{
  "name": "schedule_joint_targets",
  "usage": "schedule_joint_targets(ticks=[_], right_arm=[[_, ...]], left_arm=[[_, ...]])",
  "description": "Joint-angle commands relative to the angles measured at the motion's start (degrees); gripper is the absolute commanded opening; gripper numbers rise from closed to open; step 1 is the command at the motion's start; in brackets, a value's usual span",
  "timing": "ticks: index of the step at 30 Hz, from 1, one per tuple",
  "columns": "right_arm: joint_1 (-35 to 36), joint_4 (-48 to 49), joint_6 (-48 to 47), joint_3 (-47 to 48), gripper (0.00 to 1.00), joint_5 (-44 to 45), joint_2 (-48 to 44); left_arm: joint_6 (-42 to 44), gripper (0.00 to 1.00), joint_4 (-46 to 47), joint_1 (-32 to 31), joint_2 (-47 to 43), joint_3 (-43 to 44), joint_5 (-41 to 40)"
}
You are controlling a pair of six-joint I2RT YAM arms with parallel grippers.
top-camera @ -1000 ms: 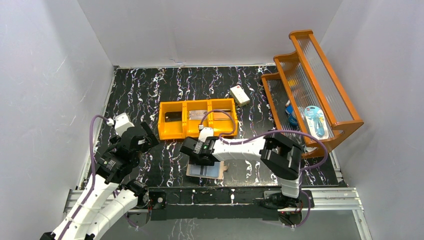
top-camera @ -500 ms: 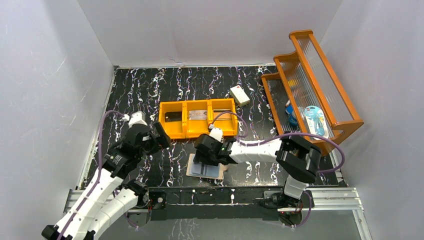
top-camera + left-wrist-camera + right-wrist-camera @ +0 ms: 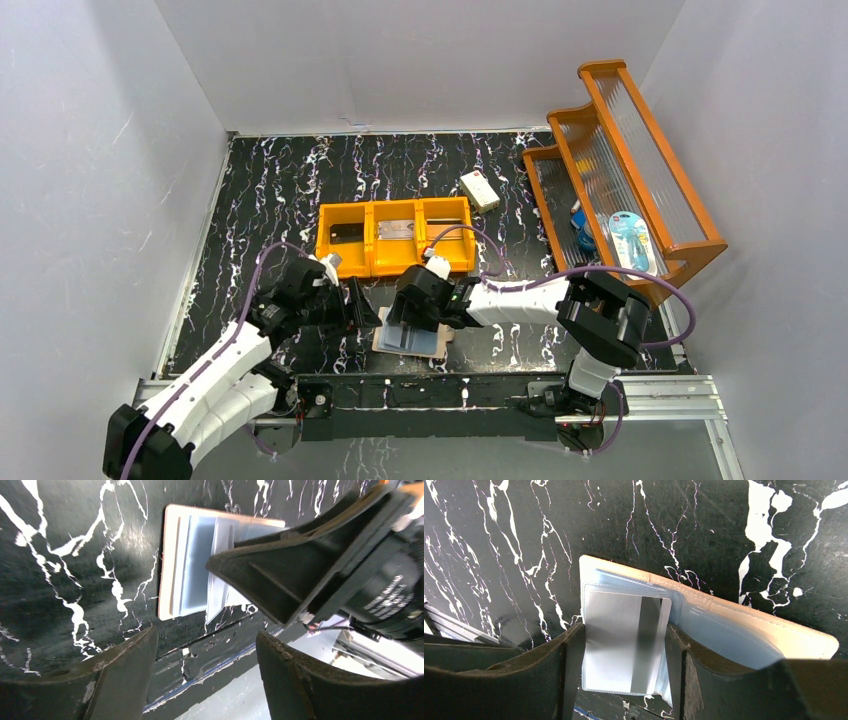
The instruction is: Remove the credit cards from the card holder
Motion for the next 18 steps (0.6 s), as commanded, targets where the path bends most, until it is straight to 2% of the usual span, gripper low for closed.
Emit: schedule_joint_targets(ticks=[1,5,18], right_arm=[[0.8,-0.2,1.7,-2.2,0.61,-3.8,2.5],[0.8,-0.6,1.5,-1.8,0.61,-3.8,2.6],[0.7,-0.6,1.9,-2.2,0.61,-3.7,2.5]], left_arm=[[-3.5,0.67,5.3,0.2,0.0,-4.8,9.8],[-5.0,0.59,10.5,0.1,1.0,-8.1,12.2],[-4.5,0.38,19.8,-0.8,10.3,-8.4,14.0]])
